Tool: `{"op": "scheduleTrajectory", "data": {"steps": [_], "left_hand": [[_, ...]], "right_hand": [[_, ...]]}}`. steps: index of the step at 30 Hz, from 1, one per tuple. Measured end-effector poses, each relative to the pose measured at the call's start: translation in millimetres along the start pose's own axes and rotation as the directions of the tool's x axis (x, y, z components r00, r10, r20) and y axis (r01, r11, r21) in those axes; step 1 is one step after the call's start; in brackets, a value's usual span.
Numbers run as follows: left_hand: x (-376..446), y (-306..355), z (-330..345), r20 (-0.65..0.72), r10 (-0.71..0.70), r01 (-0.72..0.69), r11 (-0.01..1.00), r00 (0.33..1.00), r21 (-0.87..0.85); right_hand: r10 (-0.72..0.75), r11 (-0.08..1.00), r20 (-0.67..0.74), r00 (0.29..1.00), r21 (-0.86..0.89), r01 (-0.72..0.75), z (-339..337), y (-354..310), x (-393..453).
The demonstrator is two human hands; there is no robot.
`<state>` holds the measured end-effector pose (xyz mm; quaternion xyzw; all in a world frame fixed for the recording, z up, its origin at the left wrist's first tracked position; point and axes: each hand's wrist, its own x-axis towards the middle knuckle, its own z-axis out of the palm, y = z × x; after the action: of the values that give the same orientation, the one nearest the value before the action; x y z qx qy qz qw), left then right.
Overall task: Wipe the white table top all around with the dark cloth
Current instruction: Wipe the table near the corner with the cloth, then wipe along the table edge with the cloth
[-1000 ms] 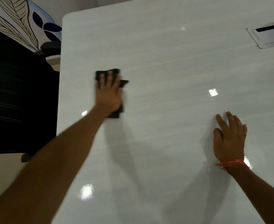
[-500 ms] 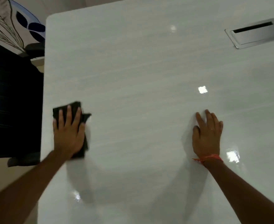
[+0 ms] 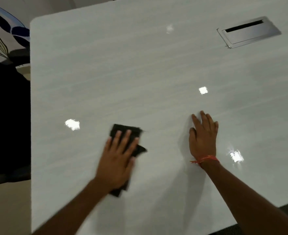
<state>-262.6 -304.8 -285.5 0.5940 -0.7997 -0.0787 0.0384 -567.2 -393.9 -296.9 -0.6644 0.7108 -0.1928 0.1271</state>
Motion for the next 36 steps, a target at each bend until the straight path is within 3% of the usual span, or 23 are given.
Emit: {"op": "scheduleTrajectory", "data": {"steps": [3,6,8,13,18,20,21,23,25,28,33,36], "left_hand": [[41,-87,-8,-0.056,-0.282,0.285,0.957,0.958,0.055],[113,-103,-9,-0.081,-0.458,0.46,0.888,0.885,0.004],[154,-75,-2,-0.106,-0.423,0.426,0.905,0.9,0.003],[157,58,24,-0.138,-0.102,0.1,0.995,0.985,-0.026],[73,143,30,-0.076,-0.086,0.072,0.982,0.993,-0.172],[39,160,27,-0.023,-0.084,0.075,0.963,0.996,-0.26],[27,163,23,0.009,-0.105,0.1,0.917,0.994,-0.387],[16,156,6,0.067,-0.221,0.202,0.674,0.973,-0.71],[14,141,-13,0.024,-0.43,0.247,0.47,0.903,-0.847],[19,126,-36,-0.021,-0.585,0.306,0.454,0.811,-0.837],[5,139,-24,0.044,-0.543,0.337,0.454,0.839,-0.824],[-7,149,-13,0.076,-0.533,0.343,0.422,0.843,-0.839]], "right_hand": [[0.002,1.0,0.007,1.0,-0.02,-0.002,1,-2,1],[-0.004,1.0,0.005,1.0,-0.03,0.004,2,1,1],[0.001,1.0,-0.002,1.0,-0.014,-0.001,3,2,1],[0.031,0.994,-0.035,0.999,0.107,-0.027,1,2,2],[0.086,0.911,-0.012,0.996,0.406,-0.074,-11,4,-7],[0.062,0.901,-0.005,0.998,0.431,-0.054,-18,3,-19],[0.024,0.914,0.007,1.0,0.404,-0.024,-21,-3,-30],[-0.075,0.944,0.059,0.995,0.326,0.052,-21,-24,-58],[-0.216,0.96,0.145,0.966,0.214,0.182,-14,-47,-89],[-0.328,0.938,0.287,0.9,-0.012,0.346,-2,-60,-122],[-0.368,0.884,0.377,0.85,-0.143,0.446,-26,-11,-131],[-0.254,0.904,0.376,0.891,-0.234,0.357,-67,69,-132]]}}
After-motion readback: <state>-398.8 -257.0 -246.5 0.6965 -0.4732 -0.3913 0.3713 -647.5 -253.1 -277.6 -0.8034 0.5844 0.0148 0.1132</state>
